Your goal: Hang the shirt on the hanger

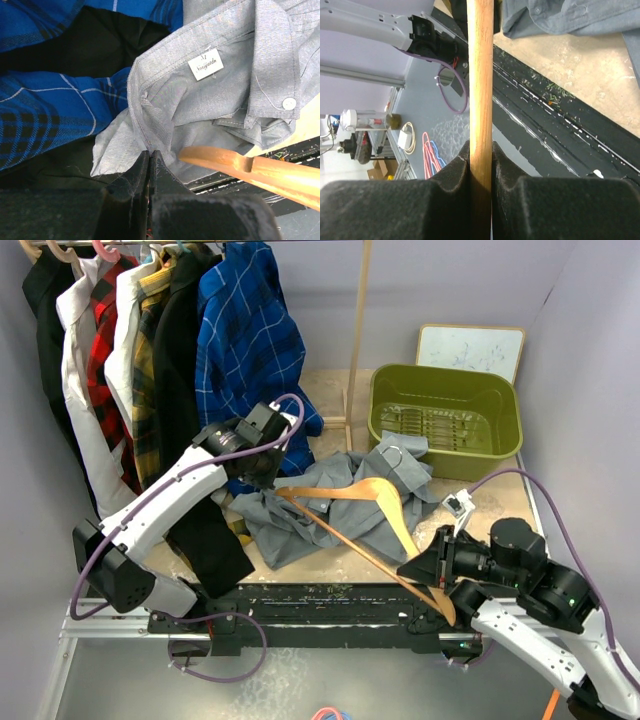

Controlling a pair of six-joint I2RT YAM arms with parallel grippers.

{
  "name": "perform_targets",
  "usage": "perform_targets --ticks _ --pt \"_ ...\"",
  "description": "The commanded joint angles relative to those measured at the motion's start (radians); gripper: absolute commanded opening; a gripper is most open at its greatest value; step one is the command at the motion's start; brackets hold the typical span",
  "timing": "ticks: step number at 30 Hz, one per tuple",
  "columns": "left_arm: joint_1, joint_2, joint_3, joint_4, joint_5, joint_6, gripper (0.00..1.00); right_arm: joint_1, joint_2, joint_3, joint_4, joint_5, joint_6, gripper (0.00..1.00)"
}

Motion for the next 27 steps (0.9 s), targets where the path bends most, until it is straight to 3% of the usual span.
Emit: perform_targets --ticks 1,5,12,20,27 --pt "0.002 -0.044 0.018 0.036 0.034 0.010 0.00 0.005 0.007 0.011 0.004 -0.019 -0.006 0.00" --pt "0.001 -0.043 0.071 0.013 0.089 0.027 0.00 0.005 0.026 -0.008 0.023 -0.031 -0.025 0.00" --pt "0.001 -0.057 0.103 -0.039 0.257 0.061 0.00 0.006 0.124 -0.069 0.225 -0.084 -0.057 0.00" --pt "0.001 -0.061 0.231 -0.054 0.285 0.148 0.00 0.006 0.245 -0.089 0.371 -0.154 -0.122 0.00" --pt "0.001 -0.016 0.350 -0.069 0.493 0.216 0.00 0.006 0.358 -0.124 0.608 -0.179 -0.143 0.00"
